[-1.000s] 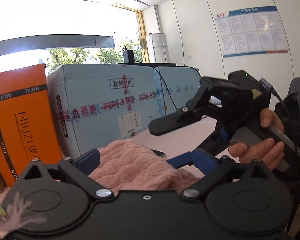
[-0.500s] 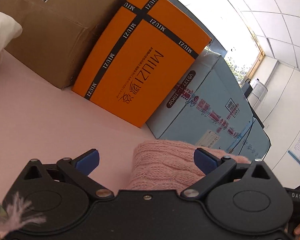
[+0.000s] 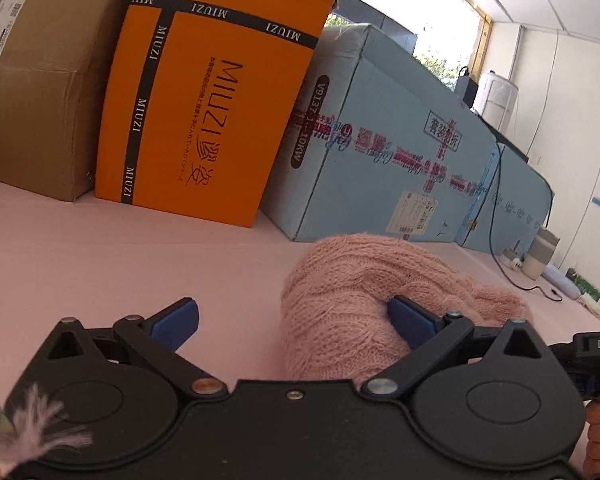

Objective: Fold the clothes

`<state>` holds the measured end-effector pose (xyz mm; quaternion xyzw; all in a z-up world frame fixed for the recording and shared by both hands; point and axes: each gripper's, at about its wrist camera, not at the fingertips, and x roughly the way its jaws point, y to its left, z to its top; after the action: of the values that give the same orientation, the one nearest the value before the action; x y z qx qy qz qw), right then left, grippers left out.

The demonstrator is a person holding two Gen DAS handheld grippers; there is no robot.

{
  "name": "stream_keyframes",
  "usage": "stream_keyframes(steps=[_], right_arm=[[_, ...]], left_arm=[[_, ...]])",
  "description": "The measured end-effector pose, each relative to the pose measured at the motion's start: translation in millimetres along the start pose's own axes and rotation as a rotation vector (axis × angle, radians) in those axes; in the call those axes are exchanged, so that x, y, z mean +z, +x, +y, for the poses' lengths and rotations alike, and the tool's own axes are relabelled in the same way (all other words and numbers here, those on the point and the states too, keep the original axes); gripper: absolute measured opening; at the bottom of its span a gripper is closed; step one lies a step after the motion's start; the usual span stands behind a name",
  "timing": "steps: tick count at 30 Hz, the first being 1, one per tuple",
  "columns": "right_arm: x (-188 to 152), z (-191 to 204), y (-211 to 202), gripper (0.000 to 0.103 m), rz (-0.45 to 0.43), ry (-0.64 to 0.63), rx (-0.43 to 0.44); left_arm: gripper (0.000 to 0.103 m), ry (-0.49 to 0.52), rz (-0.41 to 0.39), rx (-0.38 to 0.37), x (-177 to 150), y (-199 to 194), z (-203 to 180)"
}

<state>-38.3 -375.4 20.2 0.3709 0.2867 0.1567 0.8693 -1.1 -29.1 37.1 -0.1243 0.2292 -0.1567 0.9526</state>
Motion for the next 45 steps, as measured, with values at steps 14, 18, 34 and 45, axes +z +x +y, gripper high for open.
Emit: stream_keyframes(steps=[14, 18, 34, 45], right_arm=[[-4, 4, -4, 0.087, -0.015, -0.076, -0.061], [-3, 2, 2, 0.086, -0.016, -0.068, -0.064], [1, 78, 59, 0.031, 0.036, -0.131, 0.019], [-10, 254, 168, 0.031, 0.092, -0.457, 0.417]], left_arm=[[0.103, -0.252, 0.112, -0.159, 4, 2, 31], [0.103, -0.292, 0.176, -0.23, -6, 5, 29], [0.052, -0.127, -0.094, -0.109, 9, -50, 32], [0.052, -0.121, -0.597, 0.276, 52, -177, 124]])
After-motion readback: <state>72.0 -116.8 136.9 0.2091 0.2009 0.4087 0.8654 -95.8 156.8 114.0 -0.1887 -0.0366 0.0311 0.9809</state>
